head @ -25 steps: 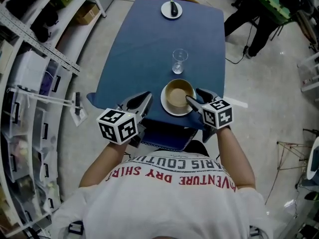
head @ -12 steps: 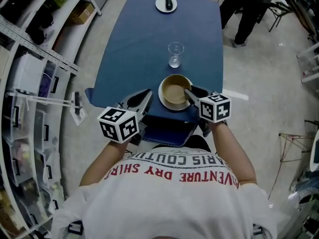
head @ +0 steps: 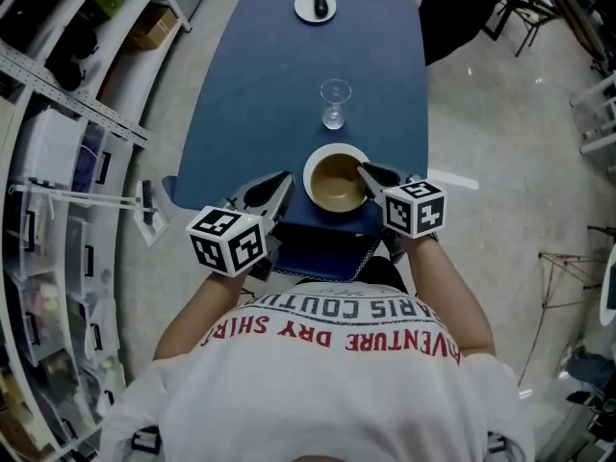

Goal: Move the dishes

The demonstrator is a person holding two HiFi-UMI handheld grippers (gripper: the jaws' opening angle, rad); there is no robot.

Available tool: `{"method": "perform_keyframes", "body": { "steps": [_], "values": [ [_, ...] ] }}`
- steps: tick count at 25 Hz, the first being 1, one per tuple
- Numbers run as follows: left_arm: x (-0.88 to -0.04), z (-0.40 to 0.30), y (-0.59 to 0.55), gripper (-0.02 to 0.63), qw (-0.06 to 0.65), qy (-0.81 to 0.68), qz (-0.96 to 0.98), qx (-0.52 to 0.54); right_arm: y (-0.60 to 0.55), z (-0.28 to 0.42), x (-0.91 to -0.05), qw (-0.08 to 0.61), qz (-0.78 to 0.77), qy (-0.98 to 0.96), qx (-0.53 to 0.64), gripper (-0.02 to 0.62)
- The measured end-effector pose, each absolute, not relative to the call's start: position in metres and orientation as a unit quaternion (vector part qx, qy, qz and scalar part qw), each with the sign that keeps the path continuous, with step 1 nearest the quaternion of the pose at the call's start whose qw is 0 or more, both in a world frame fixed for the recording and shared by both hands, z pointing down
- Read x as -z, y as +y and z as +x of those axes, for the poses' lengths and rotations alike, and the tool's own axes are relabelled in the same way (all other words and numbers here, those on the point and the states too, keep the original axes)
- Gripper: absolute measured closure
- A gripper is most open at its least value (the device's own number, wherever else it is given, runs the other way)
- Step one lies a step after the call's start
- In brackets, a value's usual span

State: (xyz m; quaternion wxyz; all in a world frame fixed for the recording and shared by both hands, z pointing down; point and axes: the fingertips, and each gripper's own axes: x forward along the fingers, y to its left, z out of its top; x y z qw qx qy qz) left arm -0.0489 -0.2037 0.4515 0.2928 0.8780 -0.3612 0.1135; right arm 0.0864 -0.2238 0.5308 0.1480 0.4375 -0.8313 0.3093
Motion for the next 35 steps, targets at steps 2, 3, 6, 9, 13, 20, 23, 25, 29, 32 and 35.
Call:
{"method": "perform_keyframes", "body": {
  "steps": [2,3,6,9,13,20,23,25,29,32,35],
  "values": [
    [-0.454,-0.05,-0.204,0.578,0.297,-0.362,0.877,-0.112,-0.224,0.089,-0.528,0.144,0.441,-0.832,-0.305,0.563],
    [-0.454,-0.051,-0.205,0.578,0.298,-0.363,0.876,-0.112,-0.225,0.091,-0.525,0.14,0.444,-0.831,-0.304,0.563],
    [-0.454,-0.055,-0.207,0.578,0.292,-0.364,0.877,-0.114,-0.232,0.098,-0.516,0.124,0.459,-0.825,-0.305,0.563],
    [-0.452,-0.055,-0.208,0.578,0.292,-0.364,0.878,-0.109,-0.241,0.112,-0.505,0.113,0.474,-0.819,-0.302,0.563],
    [-0.453,-0.055,-0.211,0.578,0.291,-0.362,0.879,-0.106,-0.252,0.13,-0.489,0.109,0.494,-0.814,-0.286,0.563],
    [-0.456,-0.055,-0.218,0.578,0.286,-0.364,0.88,-0.11,-0.275,0.164,-0.476,0.124,0.524,-0.799,-0.268,0.563],
    [-0.457,-0.053,-0.219,0.578,0.287,-0.362,0.88,-0.113,-0.286,0.183,-0.48,0.121,0.541,-0.785,-0.278,0.563],
    [-0.457,-0.053,-0.22,0.578,0.285,-0.36,0.881,-0.117,-0.294,0.194,-0.486,0.119,0.551,-0.774,-0.289,0.563],
    [-0.46,-0.054,-0.222,0.578,0.285,-0.358,0.881,-0.121,-0.305,0.209,-0.505,0.125,0.571,-0.75,-0.31,0.563],
    [-0.462,-0.053,-0.224,0.578,0.288,-0.359,0.88,-0.121,-0.31,0.218,-0.518,0.134,0.581,-0.736,-0.321,0.563],
    [-0.464,-0.054,-0.225,0.578,0.29,-0.359,0.878,-0.122,-0.311,0.222,-0.531,0.138,0.585,-0.725,-0.335,0.563]
  ]
}}
